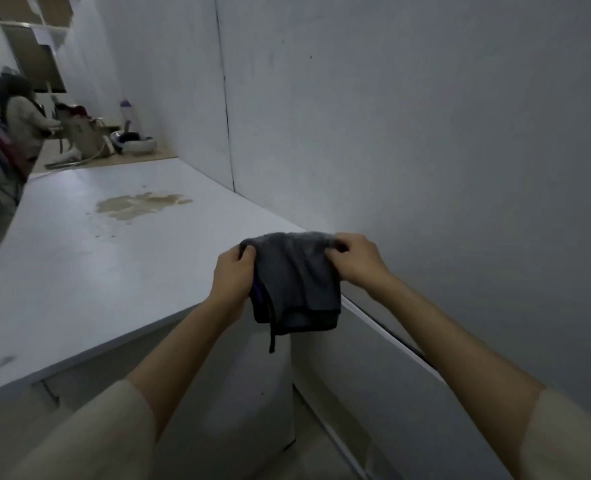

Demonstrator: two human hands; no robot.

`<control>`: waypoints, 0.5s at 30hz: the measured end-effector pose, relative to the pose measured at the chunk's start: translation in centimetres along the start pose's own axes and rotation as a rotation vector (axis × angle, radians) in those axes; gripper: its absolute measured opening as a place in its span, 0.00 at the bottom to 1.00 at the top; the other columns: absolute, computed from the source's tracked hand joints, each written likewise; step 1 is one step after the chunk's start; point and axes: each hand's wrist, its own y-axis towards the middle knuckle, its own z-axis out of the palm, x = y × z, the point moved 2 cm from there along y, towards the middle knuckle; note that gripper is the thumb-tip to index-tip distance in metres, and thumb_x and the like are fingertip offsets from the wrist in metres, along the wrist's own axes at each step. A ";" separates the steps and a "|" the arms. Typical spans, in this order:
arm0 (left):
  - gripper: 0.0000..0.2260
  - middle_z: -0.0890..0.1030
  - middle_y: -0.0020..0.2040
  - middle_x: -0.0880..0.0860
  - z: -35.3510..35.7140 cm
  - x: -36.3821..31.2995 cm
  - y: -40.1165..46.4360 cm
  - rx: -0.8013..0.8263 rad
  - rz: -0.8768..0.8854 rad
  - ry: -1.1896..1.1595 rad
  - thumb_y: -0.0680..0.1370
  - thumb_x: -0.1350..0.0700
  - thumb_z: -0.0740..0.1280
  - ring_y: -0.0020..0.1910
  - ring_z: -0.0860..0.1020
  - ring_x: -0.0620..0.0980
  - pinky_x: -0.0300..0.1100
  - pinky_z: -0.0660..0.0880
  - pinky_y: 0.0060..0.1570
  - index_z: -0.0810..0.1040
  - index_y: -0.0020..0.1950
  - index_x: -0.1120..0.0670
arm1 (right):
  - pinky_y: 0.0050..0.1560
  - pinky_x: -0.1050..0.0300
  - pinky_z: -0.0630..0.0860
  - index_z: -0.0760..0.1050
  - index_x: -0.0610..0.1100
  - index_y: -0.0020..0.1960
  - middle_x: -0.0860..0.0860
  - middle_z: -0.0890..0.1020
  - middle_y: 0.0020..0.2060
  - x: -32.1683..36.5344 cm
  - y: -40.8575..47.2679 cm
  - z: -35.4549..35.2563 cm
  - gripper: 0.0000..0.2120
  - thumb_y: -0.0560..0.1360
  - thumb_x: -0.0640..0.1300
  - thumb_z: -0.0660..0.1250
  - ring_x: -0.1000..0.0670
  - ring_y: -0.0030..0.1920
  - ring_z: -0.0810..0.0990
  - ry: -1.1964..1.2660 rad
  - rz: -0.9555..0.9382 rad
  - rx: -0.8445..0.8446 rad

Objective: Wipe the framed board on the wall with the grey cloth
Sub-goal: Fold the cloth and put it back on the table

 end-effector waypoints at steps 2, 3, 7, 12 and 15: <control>0.11 0.79 0.50 0.59 -0.4 0.7 2.4 -0.052 0.031 0.053 0.80 0.56 0.56 0.47 0.77 0.57 0.50 0.75 0.46 0.76 0.53 0.56 | 0.39 0.58 0.68 0.76 0.42 0.39 0.42 0.79 0.39 -0.2 2.2 0.6 0.07 0.75 0.38 0.62 0.44 0.41 0.76 -0.121 -0.020 -0.014; 0.10 0.79 0.49 0.59 -0.5 1.1 3.6 -0.071 0.055 0.088 0.80 0.56 0.56 0.45 0.76 0.56 0.50 0.75 0.45 0.76 0.52 0.56 | 0.37 0.57 0.67 0.73 0.44 0.36 0.42 0.79 0.38 -0.4 3.3 1.0 0.09 0.75 0.38 0.62 0.44 0.40 0.76 -0.171 -0.020 -0.030; 0.09 0.79 0.47 0.56 0.1 2.3 7.5 -0.144 0.137 0.216 0.79 0.56 0.57 0.46 0.76 0.55 0.49 0.74 0.46 0.76 0.49 0.55 | 0.32 0.53 0.80 0.73 0.41 0.37 0.39 0.80 0.38 -1.1 7.4 3.5 0.10 0.75 0.32 0.59 0.43 0.33 0.81 -0.069 0.027 -0.041; 0.12 0.80 0.55 0.59 -0.2 4.3 11.5 -0.199 0.173 0.457 0.79 0.58 0.57 0.54 0.76 0.58 0.48 0.73 0.53 0.76 0.57 0.59 | 0.53 0.50 0.76 0.77 0.34 0.50 0.38 0.81 0.48 -2.5 10.5 7.3 0.07 0.74 0.32 0.61 0.40 0.49 0.79 -0.068 -0.107 -0.025; 0.13 0.79 0.57 0.58 -0.8 5.8 13.3 -0.190 0.187 0.675 0.79 0.56 0.57 0.56 0.75 0.59 0.52 0.72 0.57 0.76 0.59 0.57 | 0.61 0.55 0.70 0.71 0.37 0.62 0.40 0.73 0.59 -3.9 11.0 9.7 0.15 0.75 0.35 0.63 0.43 0.58 0.74 -0.125 -0.186 0.096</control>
